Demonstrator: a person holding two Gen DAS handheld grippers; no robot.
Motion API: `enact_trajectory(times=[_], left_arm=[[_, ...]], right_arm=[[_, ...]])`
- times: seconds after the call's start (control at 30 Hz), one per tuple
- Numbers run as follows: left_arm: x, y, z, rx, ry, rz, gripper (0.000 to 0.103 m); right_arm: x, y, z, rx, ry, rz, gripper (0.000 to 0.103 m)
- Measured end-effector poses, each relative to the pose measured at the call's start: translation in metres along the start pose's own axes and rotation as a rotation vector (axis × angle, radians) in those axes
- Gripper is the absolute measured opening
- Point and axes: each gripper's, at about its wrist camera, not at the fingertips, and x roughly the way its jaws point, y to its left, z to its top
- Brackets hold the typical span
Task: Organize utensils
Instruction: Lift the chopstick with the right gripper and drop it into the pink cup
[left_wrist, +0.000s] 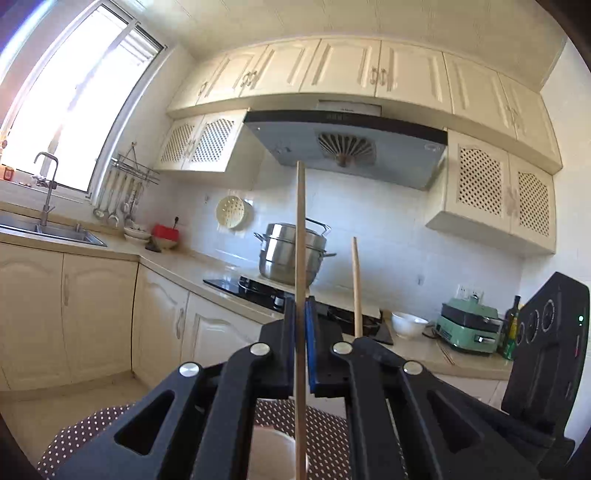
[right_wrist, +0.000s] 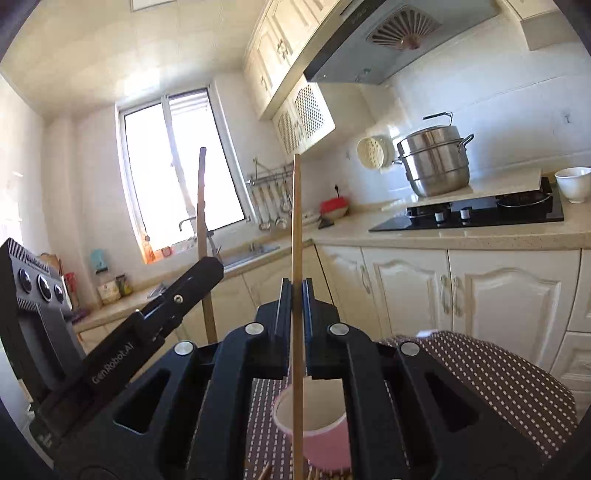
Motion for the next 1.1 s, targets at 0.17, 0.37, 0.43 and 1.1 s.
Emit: enact_trajectory(times=[0.17,0.37,0.43,1.1], left_arm=[[0.022,0.012,-0.008,-0.018,-0.029,0.018,0.005],[0.037,0.027,-0.021,-0.022,-0.027,0.039,0.005],[0.039,0.029,-0.025,-0.021,-0.019,0.045,0.005],[0.041,0.046,-0.037,0.031,0.119,0.185,0.046]], right_arm=[[0.018,0.003,0.002,-0.027,-0.067,-0.011,0.006],[0.03,0.0,-0.004,-0.038,-0.107,-0.017,0.006],[0.032,-0.003,-0.009,-0.036,-0.111,-0.028,0.006],[0.025,-0.01,-0.034,-0.038,-0.077,-0.076,0.006]])
